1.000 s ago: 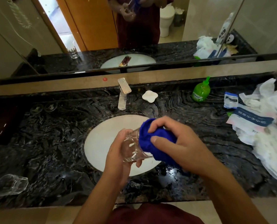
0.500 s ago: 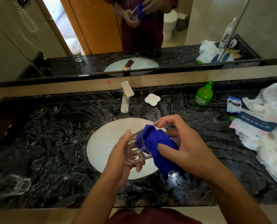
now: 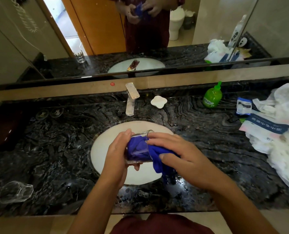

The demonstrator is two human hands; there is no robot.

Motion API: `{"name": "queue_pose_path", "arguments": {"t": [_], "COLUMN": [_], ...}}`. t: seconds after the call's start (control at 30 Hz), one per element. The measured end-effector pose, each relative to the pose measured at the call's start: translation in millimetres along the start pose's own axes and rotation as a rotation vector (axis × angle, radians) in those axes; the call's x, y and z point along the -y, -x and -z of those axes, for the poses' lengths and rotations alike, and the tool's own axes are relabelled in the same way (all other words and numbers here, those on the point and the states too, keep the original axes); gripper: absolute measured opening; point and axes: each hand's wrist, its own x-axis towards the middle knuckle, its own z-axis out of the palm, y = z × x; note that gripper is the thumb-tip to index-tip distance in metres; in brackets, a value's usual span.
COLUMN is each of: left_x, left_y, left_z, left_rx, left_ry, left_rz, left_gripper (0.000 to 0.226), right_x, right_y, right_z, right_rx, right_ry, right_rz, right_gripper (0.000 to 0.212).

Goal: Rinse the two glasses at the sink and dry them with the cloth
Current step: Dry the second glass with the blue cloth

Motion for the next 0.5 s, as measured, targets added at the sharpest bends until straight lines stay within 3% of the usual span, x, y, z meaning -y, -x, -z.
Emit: {"name": "queue_pose_path", "arguments": {"t": [0.13,0.27,0.37,0.5], "left_x": [-7,-9,-8,-10], "left_y": [0,4,6,7], "left_z": [-2,-3,-3,-1], "left_rx": [0.055,0.117,0.109,0.125], "left_ry": [-0.013,-0.264,-0.437,-0.556], "left_rz": [0.008,-0.094,-0.214,-0.526], "left_gripper": [0.042,0.06,0.051,0.029], "right_x": [-7,-9,-9,-4], "right_y": [0,-4,-7,-9], "right_z": [-1,-12,-18,-34], "right_rx": [0.07,0.134,0.121,-0.09], "right_ry": [0.15,-0.012,-0.409,-1.142], "right_rz": [0.053,-0.055,-0.225,-0.484], "right_gripper": [0.043,0.047,0.039,0.023]}}
